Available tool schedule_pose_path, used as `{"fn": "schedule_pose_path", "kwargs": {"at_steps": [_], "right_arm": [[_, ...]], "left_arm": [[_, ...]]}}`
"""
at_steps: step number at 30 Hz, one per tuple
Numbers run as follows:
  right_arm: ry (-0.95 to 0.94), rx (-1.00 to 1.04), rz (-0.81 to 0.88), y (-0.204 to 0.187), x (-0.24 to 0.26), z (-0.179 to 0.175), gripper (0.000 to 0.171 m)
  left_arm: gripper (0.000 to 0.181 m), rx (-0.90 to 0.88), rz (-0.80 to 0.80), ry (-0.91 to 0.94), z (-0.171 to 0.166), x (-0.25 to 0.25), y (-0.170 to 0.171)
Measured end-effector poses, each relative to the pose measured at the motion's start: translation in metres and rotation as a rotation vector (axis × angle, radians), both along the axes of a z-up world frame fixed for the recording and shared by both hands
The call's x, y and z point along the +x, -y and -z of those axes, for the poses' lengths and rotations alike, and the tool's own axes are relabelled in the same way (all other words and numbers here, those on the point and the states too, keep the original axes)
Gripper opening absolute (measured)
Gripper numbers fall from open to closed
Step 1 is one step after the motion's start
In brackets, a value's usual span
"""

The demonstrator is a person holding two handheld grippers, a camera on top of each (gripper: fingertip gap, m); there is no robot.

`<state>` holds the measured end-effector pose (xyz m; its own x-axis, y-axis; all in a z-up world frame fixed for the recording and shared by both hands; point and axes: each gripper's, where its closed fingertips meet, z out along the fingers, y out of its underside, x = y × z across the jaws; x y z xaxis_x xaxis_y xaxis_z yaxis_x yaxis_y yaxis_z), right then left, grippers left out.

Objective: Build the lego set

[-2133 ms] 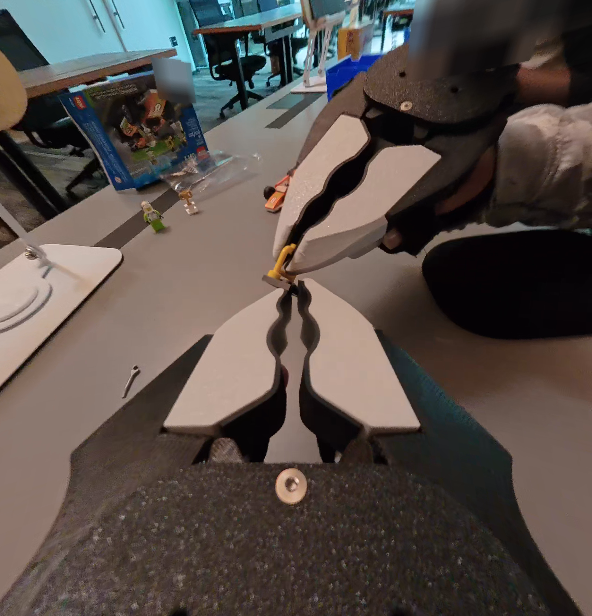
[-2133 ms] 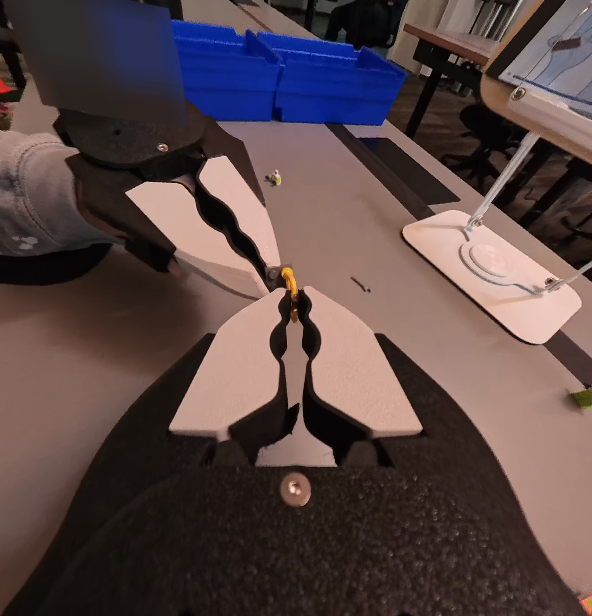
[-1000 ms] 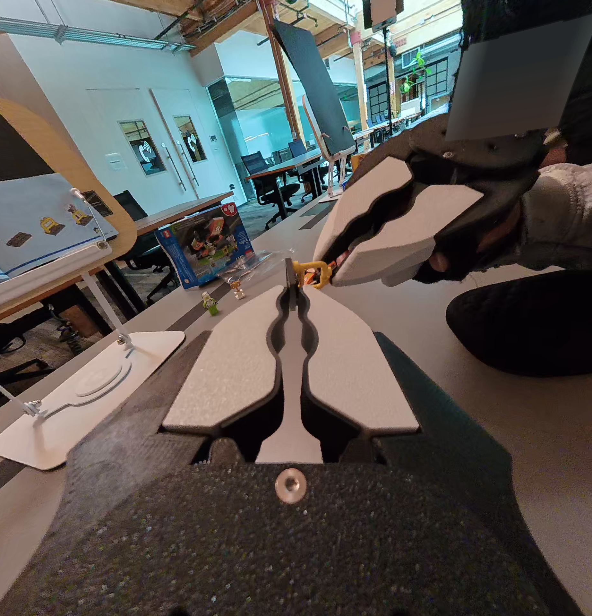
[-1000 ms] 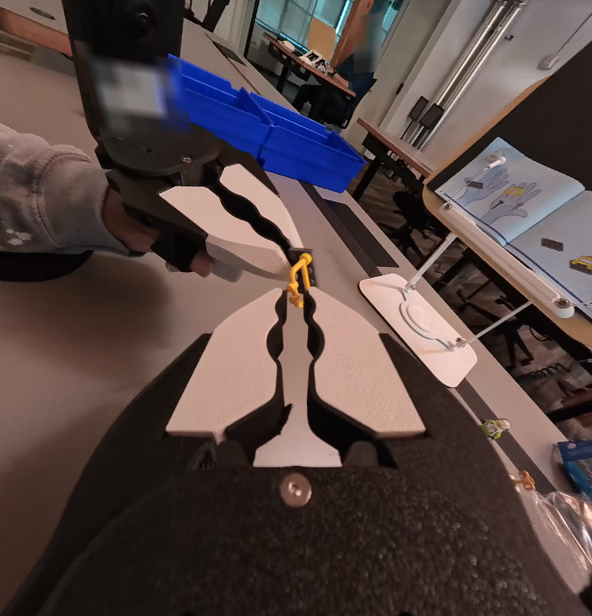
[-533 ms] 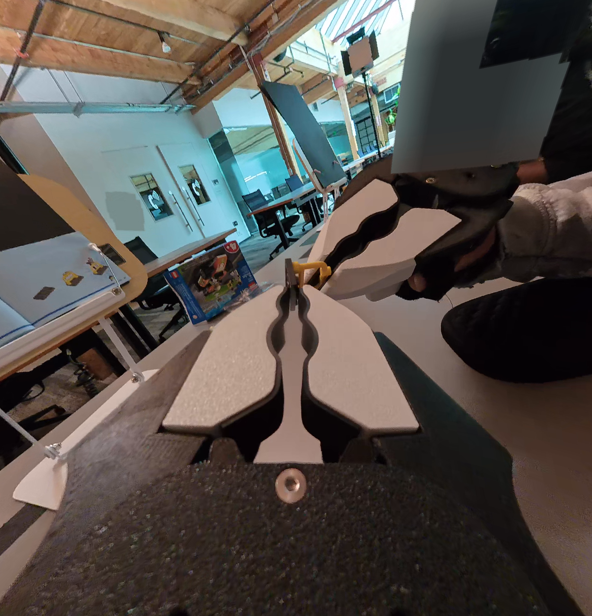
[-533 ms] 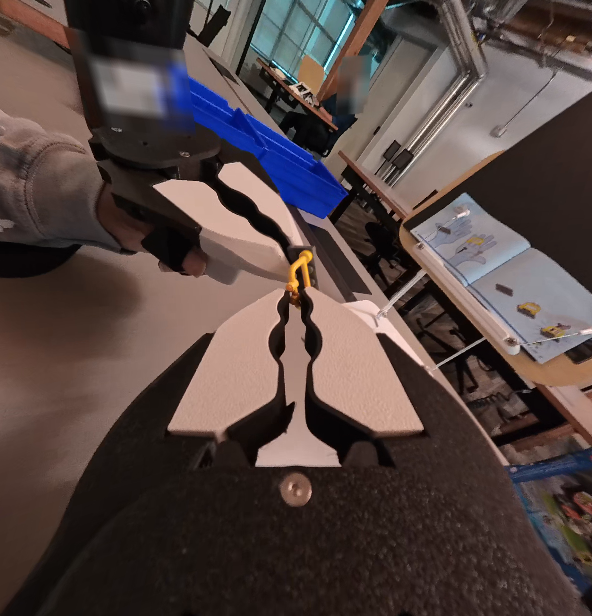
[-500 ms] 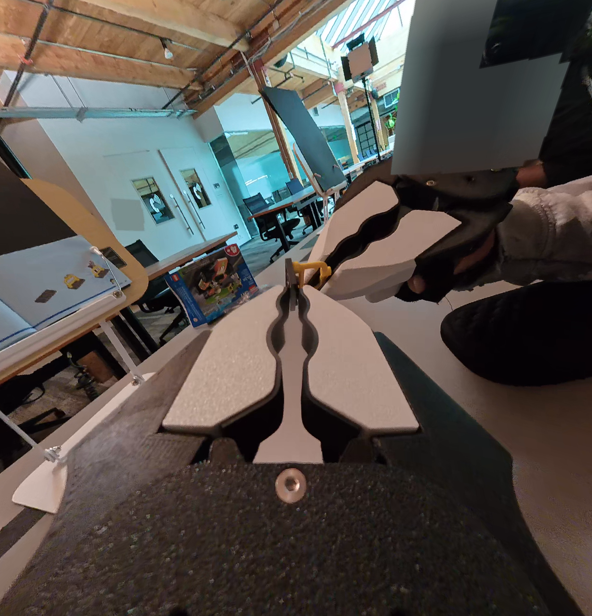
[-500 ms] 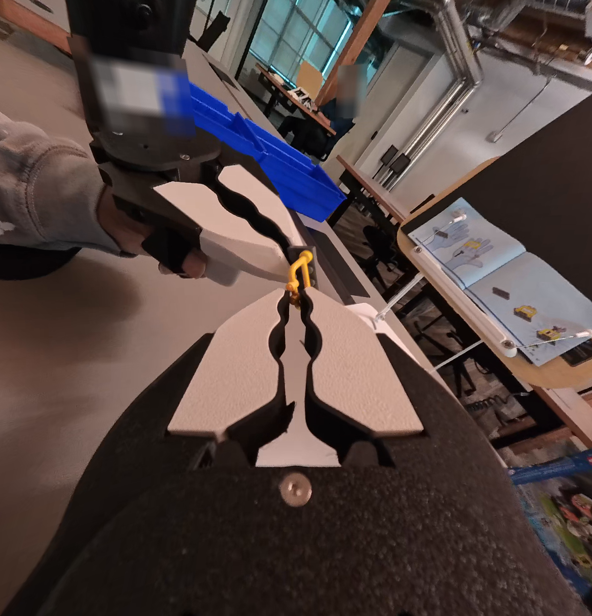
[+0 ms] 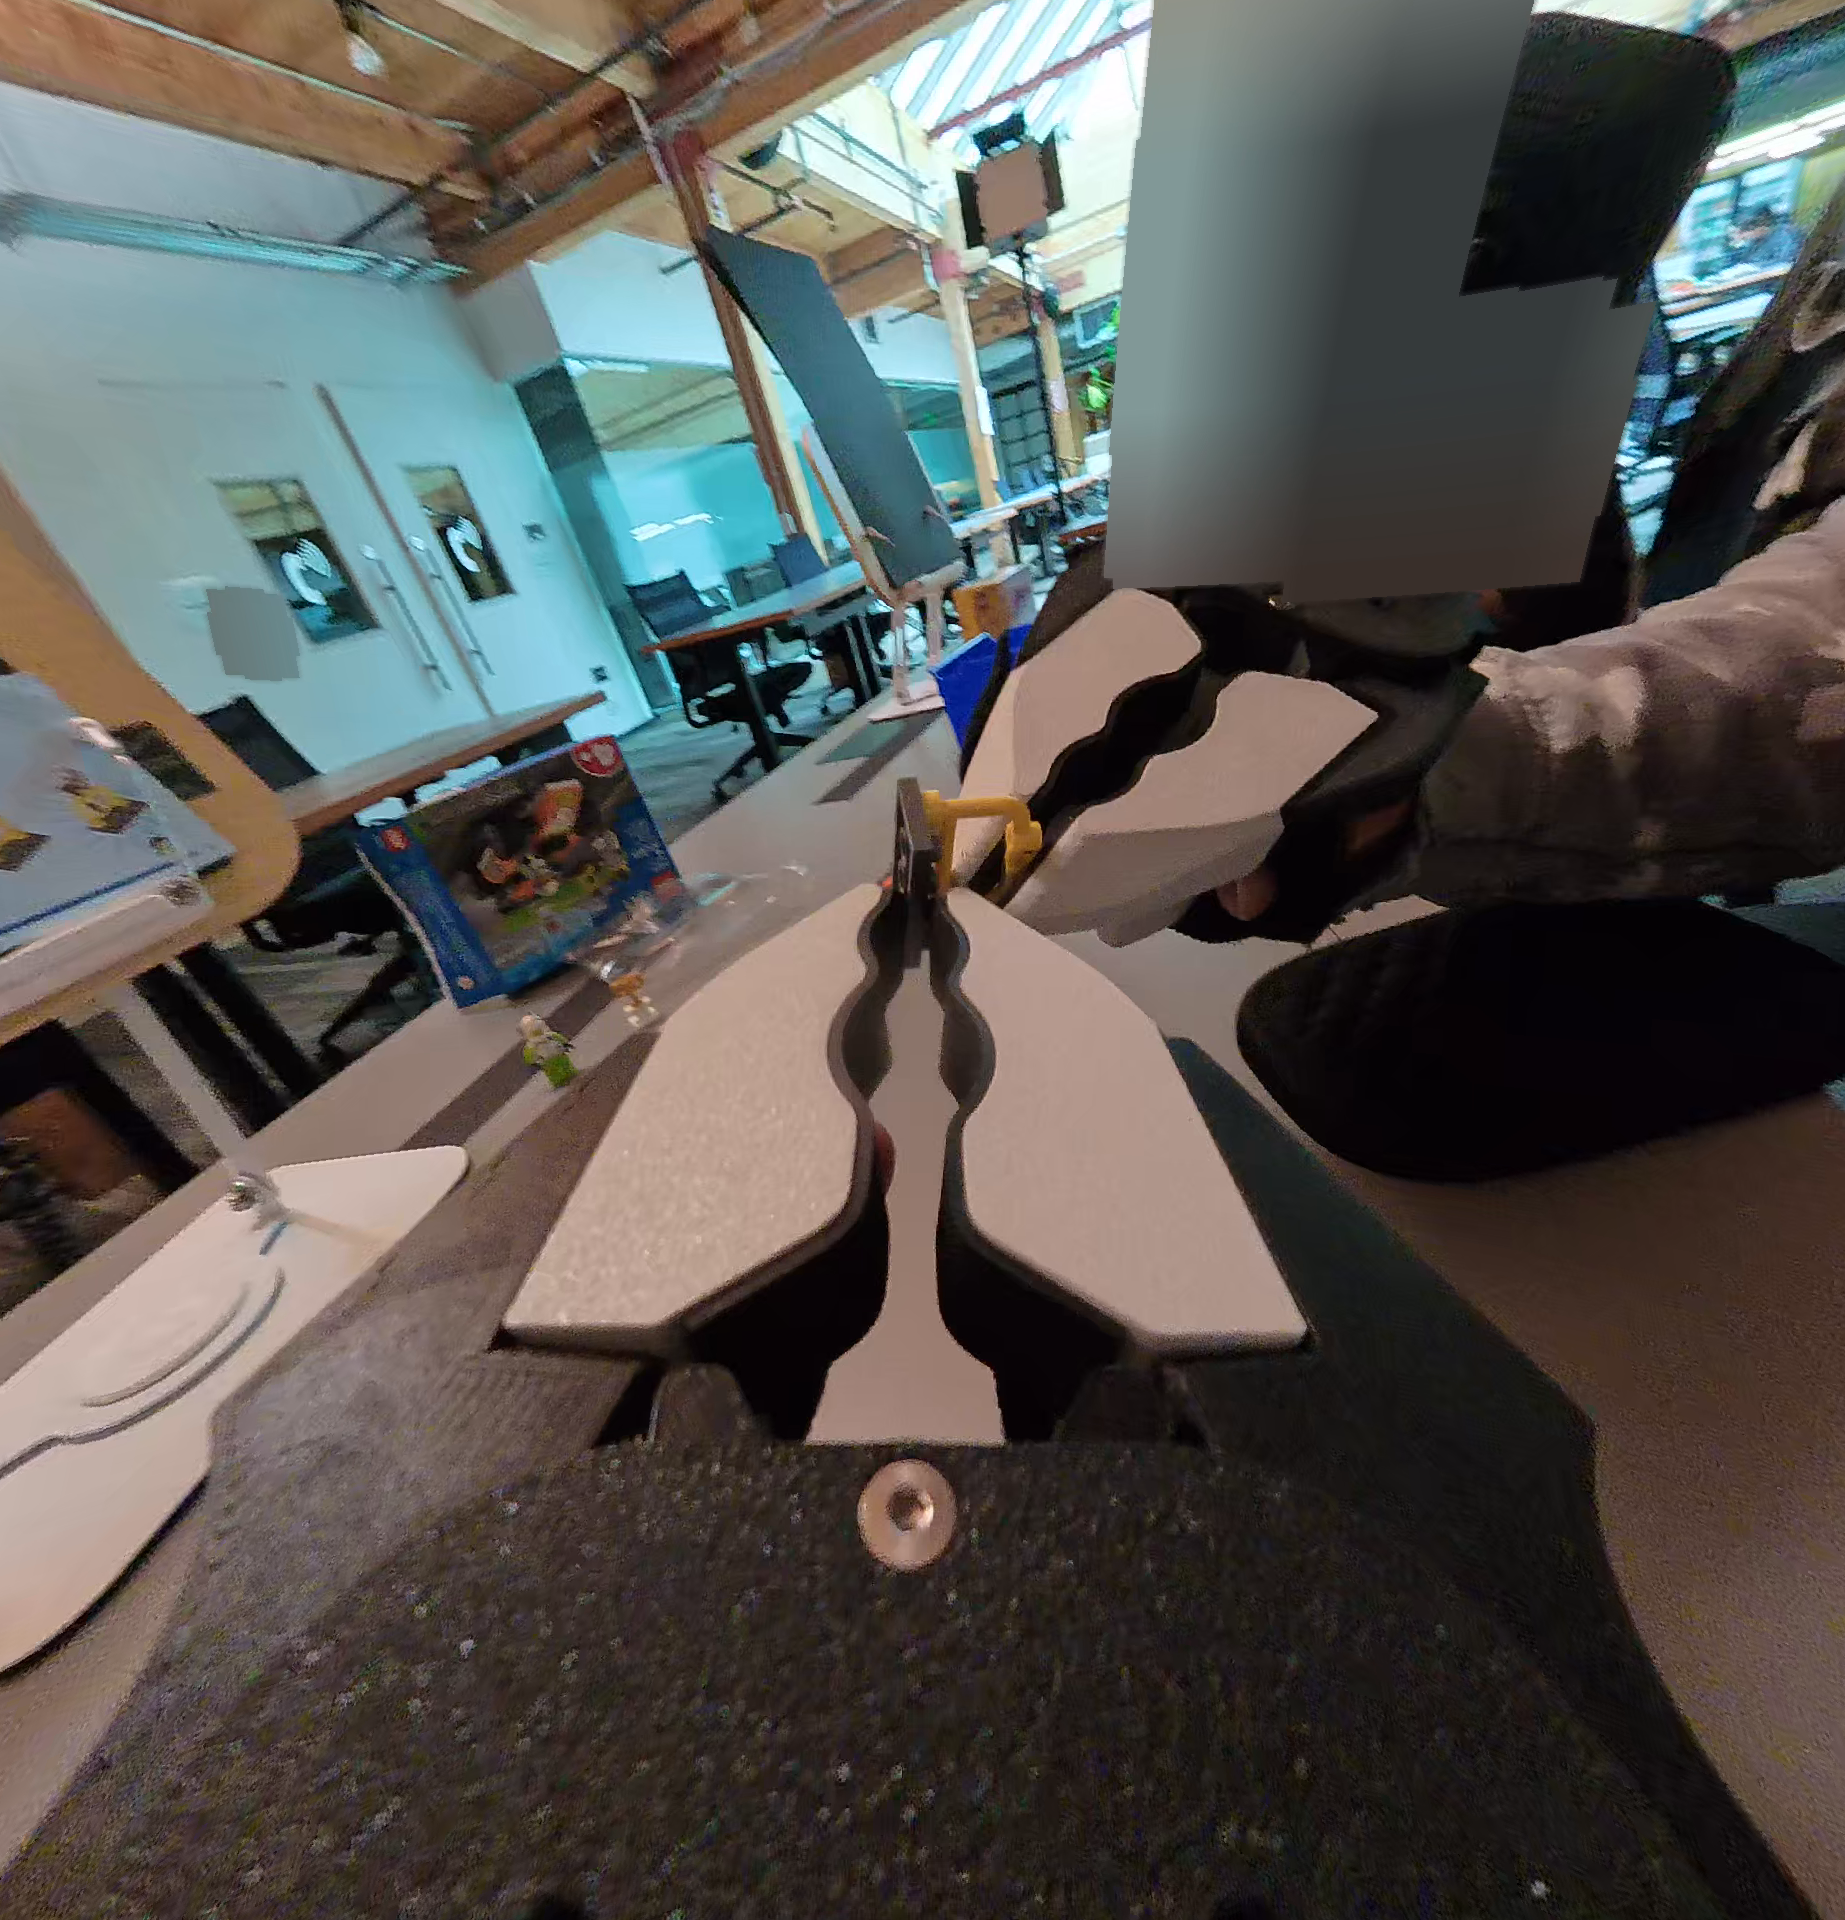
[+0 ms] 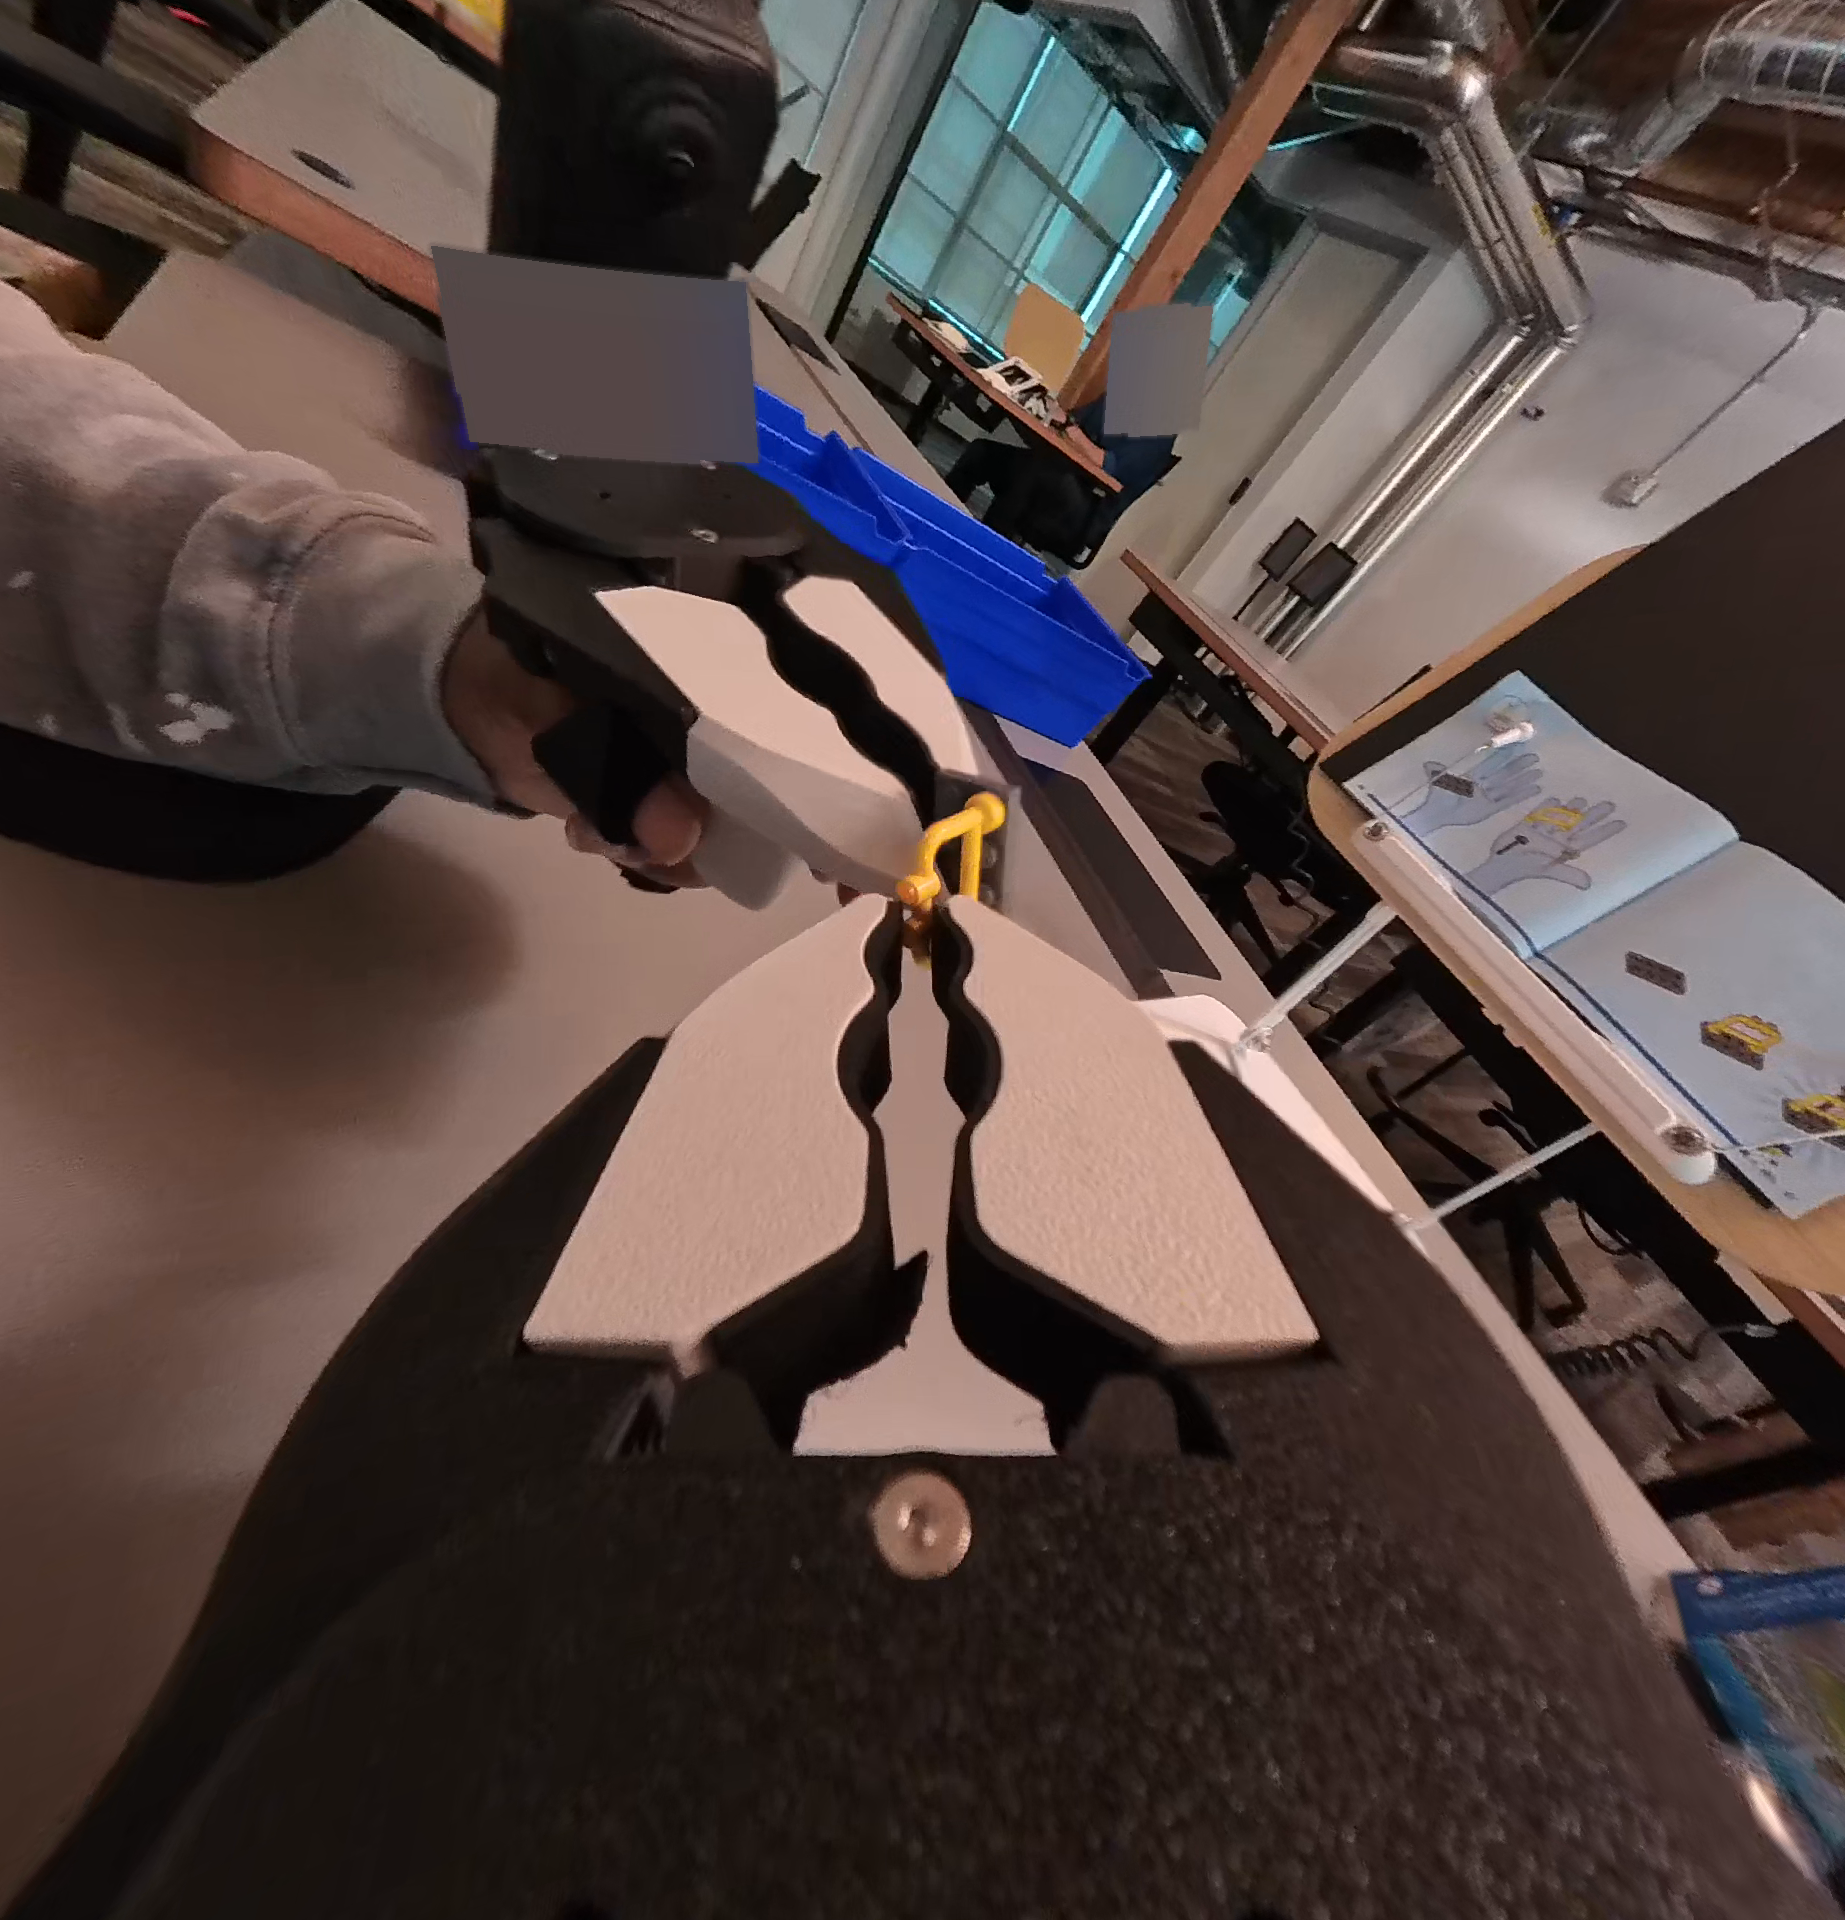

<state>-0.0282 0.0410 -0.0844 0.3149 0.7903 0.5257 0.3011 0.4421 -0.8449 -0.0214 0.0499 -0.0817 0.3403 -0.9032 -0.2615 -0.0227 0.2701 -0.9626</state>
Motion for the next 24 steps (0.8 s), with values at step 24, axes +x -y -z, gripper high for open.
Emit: {"fn": "schedule_pose_path", "kwargs": {"at_steps": [24], "right_arm": [[0.097,-0.017,-0.098,0.018,-0.002,0.016,0.005]], "left_arm": [[0.006,-0.048,0.162,-0.157,0.016,-0.002,0.019]]}}
